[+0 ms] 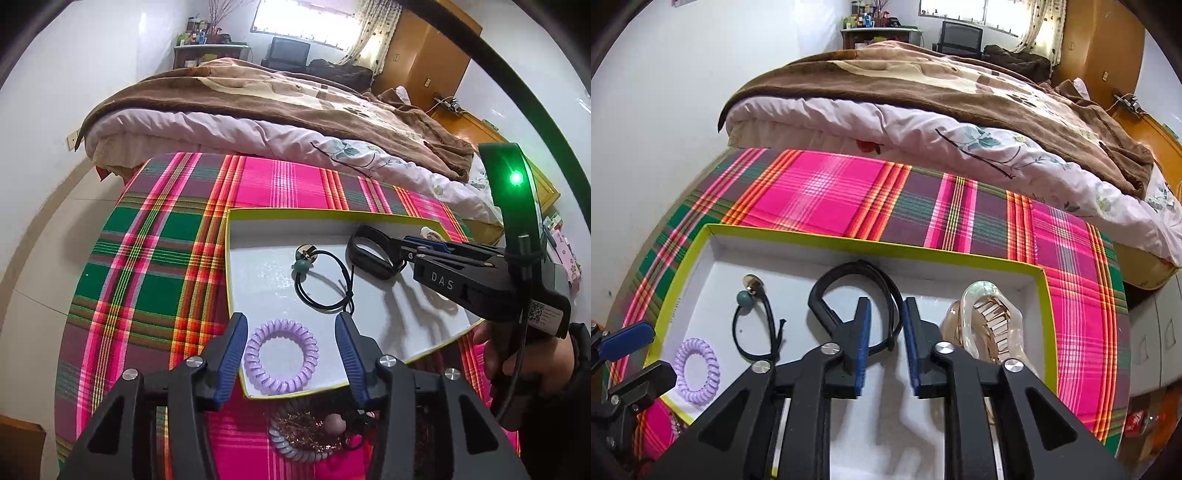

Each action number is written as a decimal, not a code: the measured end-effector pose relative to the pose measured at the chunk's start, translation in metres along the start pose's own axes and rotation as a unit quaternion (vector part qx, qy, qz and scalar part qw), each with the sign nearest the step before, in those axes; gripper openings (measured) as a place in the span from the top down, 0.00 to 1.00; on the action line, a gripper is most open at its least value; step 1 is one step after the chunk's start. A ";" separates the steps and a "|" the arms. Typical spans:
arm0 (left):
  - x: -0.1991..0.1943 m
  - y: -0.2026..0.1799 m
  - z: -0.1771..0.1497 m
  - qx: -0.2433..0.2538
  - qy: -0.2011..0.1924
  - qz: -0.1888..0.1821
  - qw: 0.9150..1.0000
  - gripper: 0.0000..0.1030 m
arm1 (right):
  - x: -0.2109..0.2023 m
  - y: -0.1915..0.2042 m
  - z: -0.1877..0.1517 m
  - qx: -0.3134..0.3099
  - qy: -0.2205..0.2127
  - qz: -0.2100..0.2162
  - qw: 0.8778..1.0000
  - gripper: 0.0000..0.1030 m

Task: Organize jewelry
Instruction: 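Carry the coil and band into the box and open both tools, then move both tools back toward the remaining jewelry pile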

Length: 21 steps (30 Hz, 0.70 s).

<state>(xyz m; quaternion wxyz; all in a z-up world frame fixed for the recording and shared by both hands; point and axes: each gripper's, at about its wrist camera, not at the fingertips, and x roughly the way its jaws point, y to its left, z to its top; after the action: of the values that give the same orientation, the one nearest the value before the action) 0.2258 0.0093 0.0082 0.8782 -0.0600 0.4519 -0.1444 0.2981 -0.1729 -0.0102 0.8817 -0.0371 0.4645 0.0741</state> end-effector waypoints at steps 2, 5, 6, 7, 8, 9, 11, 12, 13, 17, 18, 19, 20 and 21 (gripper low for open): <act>-0.004 0.001 -0.001 -0.001 -0.002 0.001 1.000 0.52 | -0.007 0.000 -0.003 0.002 -0.009 0.008 1.000 0.66; -0.013 0.002 -0.006 -0.001 -0.009 -0.003 1.000 0.41 | -0.019 0.000 -0.006 0.002 -0.025 0.013 1.000 0.66; -0.016 0.003 -0.007 -0.002 -0.011 -0.004 1.000 0.39 | -0.022 0.000 -0.006 0.003 -0.029 0.015 0.999 0.66; -0.020 0.004 -0.009 -0.004 -0.013 -0.008 1.000 0.39 | -0.028 -0.001 -0.008 0.004 -0.036 0.019 0.999 0.66; -0.024 0.005 -0.012 -0.007 -0.016 -0.011 1.000 0.39 | -0.034 -0.002 -0.010 0.006 -0.043 0.024 0.999 0.66; -0.027 0.006 -0.015 -0.009 -0.017 -0.013 1.000 0.39 | -0.039 -0.003 -0.012 0.007 -0.049 0.028 0.998 0.66; -0.032 0.007 -0.020 -0.009 -0.018 -0.012 1.000 0.39 | -0.050 -0.006 -0.019 0.009 -0.059 0.036 0.998 0.66; -0.034 0.008 -0.022 -0.008 -0.018 -0.013 1.000 0.39 | -0.056 -0.007 -0.023 0.010 -0.063 0.040 0.997 0.66; -0.037 0.009 -0.025 -0.008 -0.018 -0.014 1.000 0.39 | -0.060 -0.009 -0.028 0.011 -0.066 0.046 0.997 0.66; -0.047 0.013 -0.036 -0.012 -0.023 -0.023 0.999 0.38 | -0.077 -0.017 -0.049 0.013 -0.077 0.062 0.995 0.66; -0.050 0.013 -0.039 -0.013 -0.023 -0.024 0.999 0.38 | -0.080 -0.020 -0.055 0.015 -0.077 0.067 0.995 0.66; -0.052 0.014 -0.042 -0.015 -0.023 -0.024 0.999 0.38 | -0.082 -0.022 -0.060 0.016 -0.076 0.072 0.994 0.66; -0.053 0.014 -0.044 -0.016 -0.023 -0.024 0.999 0.38 | -0.084 -0.025 -0.067 0.018 -0.074 0.076 0.994 0.66; -0.055 0.014 -0.046 -0.017 -0.023 -0.026 0.999 0.38 | -0.086 -0.027 -0.074 0.018 -0.073 0.081 0.994 0.66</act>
<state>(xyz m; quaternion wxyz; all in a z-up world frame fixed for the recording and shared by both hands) 0.1608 0.0408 0.0203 0.8835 -0.0900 0.4319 -0.1578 0.1946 -0.2176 0.0186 0.9048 0.0219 0.4017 0.1396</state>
